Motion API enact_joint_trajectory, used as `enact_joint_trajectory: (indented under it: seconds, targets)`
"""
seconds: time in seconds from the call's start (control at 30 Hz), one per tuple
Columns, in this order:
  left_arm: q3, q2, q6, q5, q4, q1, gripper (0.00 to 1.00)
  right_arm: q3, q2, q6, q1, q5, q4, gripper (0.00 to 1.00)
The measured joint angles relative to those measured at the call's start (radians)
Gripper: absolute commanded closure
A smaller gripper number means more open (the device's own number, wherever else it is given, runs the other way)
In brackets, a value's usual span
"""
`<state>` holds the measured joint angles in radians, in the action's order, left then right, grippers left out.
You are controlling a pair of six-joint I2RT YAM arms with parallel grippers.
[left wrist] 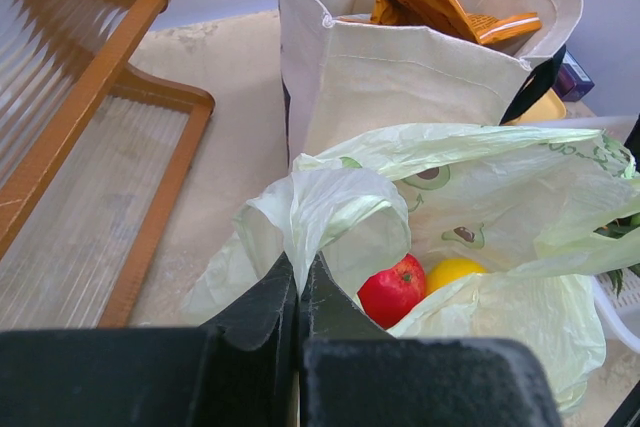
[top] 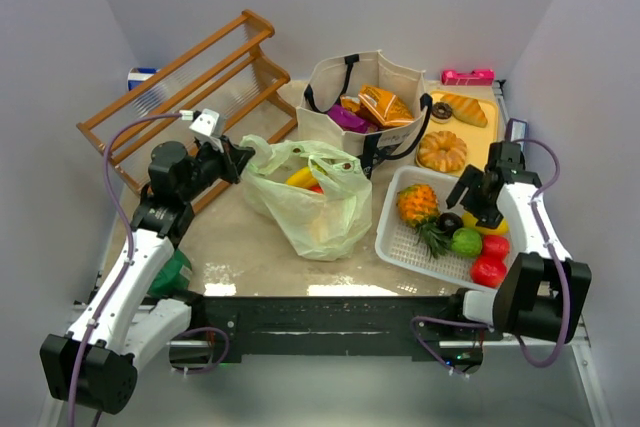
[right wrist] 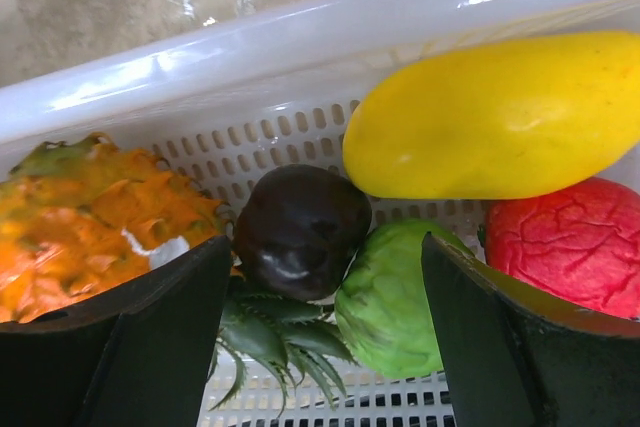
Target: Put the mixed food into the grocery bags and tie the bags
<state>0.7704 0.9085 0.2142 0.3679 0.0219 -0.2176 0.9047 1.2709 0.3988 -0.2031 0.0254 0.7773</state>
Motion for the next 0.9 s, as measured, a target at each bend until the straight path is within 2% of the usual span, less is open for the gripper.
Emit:
enact_joint_trajectory:
  seconds: [0.33,0.47,0.6,0.67,0.77,0.9]
  targets:
    - [0.000,0.002,0.000,0.003,0.000,0.000,1.00,-0.011,0.099,-0.008,0.043,-0.018,-0.010,0.13]
    - [0.000,0.002,0.000,0.003,0.000,0.000,1.00,-0.011,0.137,-0.007,0.082,-0.017,-0.009,0.15]
    - [0.000,0.002,0.000,0.003,0.000,0.000,1.00,-0.011,0.167,-0.007,0.100,-0.018,-0.008,0.26]
    - [0.000,0.002,0.000,0.003,0.000,0.000,1.00,-0.011,0.170,-0.006,0.100,-0.019,-0.008,0.37]
    - [0.000,0.002,0.000,0.003,0.000,0.000,1.00,-0.011,0.167,-0.005,0.100,-0.023,-0.006,0.46]
    - [0.000,0.002,0.000,0.003,0.000,0.000,1.00,-0.011,0.142,-0.001,0.100,-0.031,0.002,0.52]
